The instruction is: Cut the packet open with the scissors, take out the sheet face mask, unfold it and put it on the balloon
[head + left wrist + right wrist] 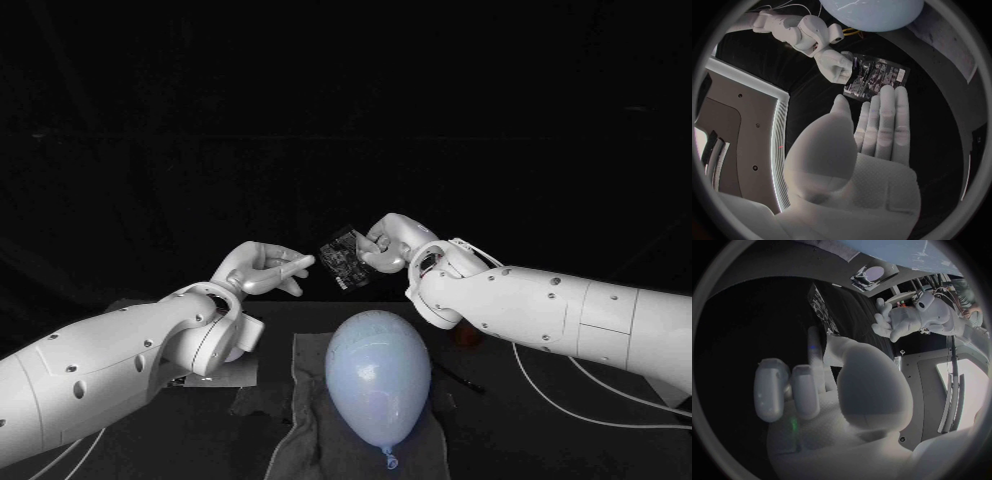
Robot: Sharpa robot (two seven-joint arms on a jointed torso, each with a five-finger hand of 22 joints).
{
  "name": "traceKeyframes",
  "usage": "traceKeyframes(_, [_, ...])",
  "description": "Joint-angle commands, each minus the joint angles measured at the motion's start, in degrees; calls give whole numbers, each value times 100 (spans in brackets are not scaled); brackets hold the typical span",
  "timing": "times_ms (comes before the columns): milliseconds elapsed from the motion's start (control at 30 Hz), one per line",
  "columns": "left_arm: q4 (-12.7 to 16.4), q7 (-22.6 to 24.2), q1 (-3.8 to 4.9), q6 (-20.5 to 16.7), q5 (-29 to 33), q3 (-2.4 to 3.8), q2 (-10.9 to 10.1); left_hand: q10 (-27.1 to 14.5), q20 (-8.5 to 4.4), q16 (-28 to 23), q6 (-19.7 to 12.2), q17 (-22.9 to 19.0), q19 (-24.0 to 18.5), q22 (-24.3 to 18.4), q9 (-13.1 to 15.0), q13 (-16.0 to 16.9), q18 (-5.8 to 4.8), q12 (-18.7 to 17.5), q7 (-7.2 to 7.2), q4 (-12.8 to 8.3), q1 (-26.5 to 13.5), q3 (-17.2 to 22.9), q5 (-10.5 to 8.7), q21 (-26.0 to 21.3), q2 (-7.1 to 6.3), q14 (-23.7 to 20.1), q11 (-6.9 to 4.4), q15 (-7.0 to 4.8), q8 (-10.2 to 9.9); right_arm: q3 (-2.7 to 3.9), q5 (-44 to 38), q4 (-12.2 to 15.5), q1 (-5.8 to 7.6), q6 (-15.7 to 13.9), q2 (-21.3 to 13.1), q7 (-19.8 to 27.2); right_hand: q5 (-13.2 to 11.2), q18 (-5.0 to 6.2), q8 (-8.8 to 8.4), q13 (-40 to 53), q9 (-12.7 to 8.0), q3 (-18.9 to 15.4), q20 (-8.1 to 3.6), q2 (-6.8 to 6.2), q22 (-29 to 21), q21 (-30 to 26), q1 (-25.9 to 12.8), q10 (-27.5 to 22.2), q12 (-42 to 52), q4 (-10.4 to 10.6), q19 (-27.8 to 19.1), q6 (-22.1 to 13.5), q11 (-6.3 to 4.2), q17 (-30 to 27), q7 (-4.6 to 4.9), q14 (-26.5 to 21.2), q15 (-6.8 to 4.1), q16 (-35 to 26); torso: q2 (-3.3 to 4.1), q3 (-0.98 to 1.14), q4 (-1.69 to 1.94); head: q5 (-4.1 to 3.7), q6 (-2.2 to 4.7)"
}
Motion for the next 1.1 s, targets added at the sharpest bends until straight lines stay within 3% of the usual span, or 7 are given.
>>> traceKeyframes(33, [-72,-454,-4,154,12,5,126,83,50,-197,-20,-12,-226,-34,-15,-13,-25,-97,3,-12,-327,-31,-12,-72,-87,-224,13,38,-48,4,-586,86,-15,63,35,-421,51,-89,46,8,117,76,-28,55,1083,12,-21,297,8,-24,56,7,-200,10,-34,284,-48,43,6,2,-1,-5,-3])
traceKeyframes(100, [-124,-517,-7,151,-14,5,206,96,180,-506,-77,-68,-551,-143,-39,-32,-54,-237,42,-14,-708,216,-3,-284,-248,-560,65,126,-112,4,-654,127,-32,87,53,-470,59,-89,54,11,123,115,-28,52,1084,10,-36,299,6,-39,55,6,-199,15,-33,285,-48,44,12,3,1,-4,-3])
traceKeyframes(200, [-181,-586,-9,150,-48,5,296,7,434,-848,-133,-166,-1273,-408,-67,-62,-200,-412,121,10,-904,541,-15,-798,-458,-943,143,253,-175,4,-706,174,-53,113,71,-516,71,-89,63,15,129,157,-28,48,1087,13,-53,303,5,-55,57,6,-199,27,-31,288,-47,48,12,-1,3,-2,-26])
traceKeyframes(333, [-231,-756,-11,214,-141,4,416,-166,688,-1240,-185,-323,-1811,-680,-124,-93,-210,-623,256,21,-1041,679,-16,-1261,-752,-1307,287,420,-253,4,-770,269,-81,109,81,-564,82,-90,73,20,135,198,-27,40,1090,17,-75,308,4,-70,60,7,-199,30,-31,288,-46,49,7,1,10,12,-62])
traceKeyframes(500, [-238,-1010,-11,314,-253,4,518,-311,722,-1476,-171,-451,-2010,-816,-165,-105,-249,-738,369,32,-1147,253,-11,-1465,-931,-1502,390,523,-288,5,-831,399,-98,115,84,-585,96,-94,87,27,144,249,-27,27,1100,35,-106,318,6,-91,70,9,-200,52,-32,293,-47,56,1,-1,1,14,-77])
traceKeyframes(700, [-247,-1144,-11,382,-287,4,579,-339,724,-1560,-176,-508,-2058,-869,-196,-101,-269,-768,388,44,-1269,-38,0,-1537,-1182,-1512,409,544,-319,5,-857,479,-124,140,104,-583,106,-95,97,32,149,283,-28,19,1103,38,-128,327,8,-105,72,10,-202,73,-34,297,-48,62,1,2,7,20,-104])
traceKeyframes(1100, [-253,-1180,-11,343,-242,6,679,-345,723,-1615,-111,-546,-2154,-897,-198,-105,-291,-786,326,43,-1183,-47,0,-1602,-1179,-1515,376,531,-293,5,-863,660,-174,147,132,-498,145,-96,115,43,161,348,-29,6,1109,45,-172,339,11,-131,77,11,-205,91,-37,301,-50,69,10,3,2,27,-136])
